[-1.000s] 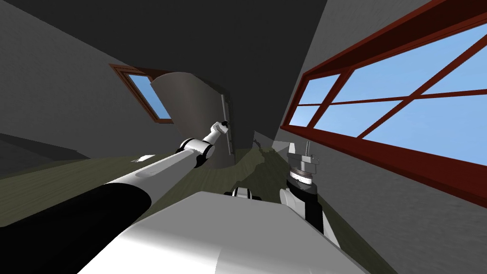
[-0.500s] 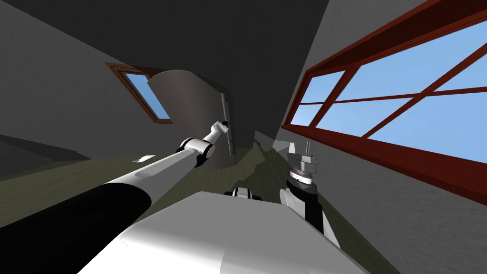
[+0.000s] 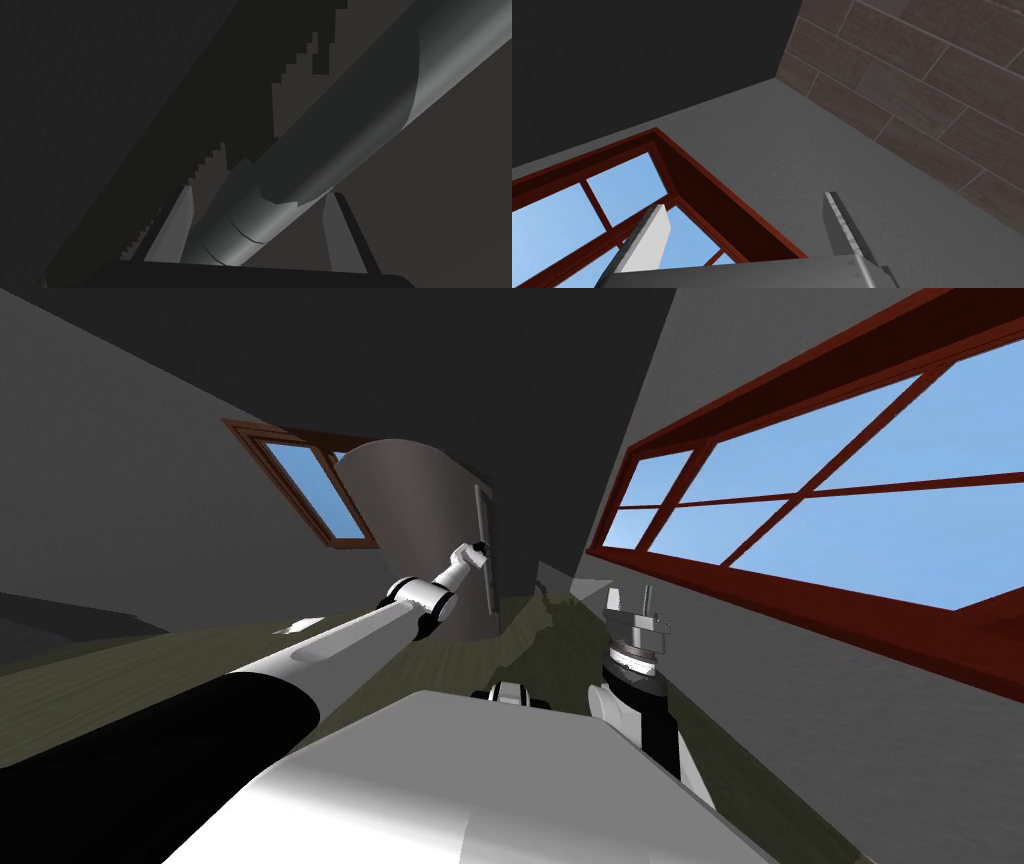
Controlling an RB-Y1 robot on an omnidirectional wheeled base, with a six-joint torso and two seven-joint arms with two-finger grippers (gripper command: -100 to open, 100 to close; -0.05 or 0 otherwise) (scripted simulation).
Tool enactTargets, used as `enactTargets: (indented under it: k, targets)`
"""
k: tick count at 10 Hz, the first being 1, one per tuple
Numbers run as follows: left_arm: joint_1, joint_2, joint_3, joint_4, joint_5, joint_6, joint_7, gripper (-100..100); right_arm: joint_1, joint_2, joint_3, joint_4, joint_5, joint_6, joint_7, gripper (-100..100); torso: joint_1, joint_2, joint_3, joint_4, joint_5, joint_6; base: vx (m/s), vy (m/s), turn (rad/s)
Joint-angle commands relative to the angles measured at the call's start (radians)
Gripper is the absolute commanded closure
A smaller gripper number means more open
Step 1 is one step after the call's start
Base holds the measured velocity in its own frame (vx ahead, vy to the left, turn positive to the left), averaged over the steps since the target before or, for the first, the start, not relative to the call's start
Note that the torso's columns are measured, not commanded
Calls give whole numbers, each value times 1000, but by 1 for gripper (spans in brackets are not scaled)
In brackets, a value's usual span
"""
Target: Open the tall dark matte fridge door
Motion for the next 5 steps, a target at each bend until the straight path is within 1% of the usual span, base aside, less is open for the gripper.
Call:
enactTargets:
  k: [1,2,3,4,5]
  targets:
    - [-17,-28,-11,7,18,-14,-2,100,0,0,0,0,0,0,0,0,-2,-4,-2,1,0,-3,-201,193,-83]
    - [-27,-45,-21,8,31,-16,-8,100,0,0,0,0,0,0,0,0,-1,-4,-2,1,-1,-3,-235,218,-134]
    - [-27,-45,-21,8,31,-16,-8,100,0,0,0,0,0,0,0,0,-1,-2,-1,0,0,-1,-180,177,-66]
    - [-36,-62,-31,8,43,-18,-15,100,0,0,0,0,0,0,0,0,-2,-4,-2,1,-1,-3,-189,193,-70]
    - [-36,-62,-31,11,43,-18,-15,100,0,0,0,0,0,0,0,0,-2,-3,-2,1,-1,-2,-158,175,-63]
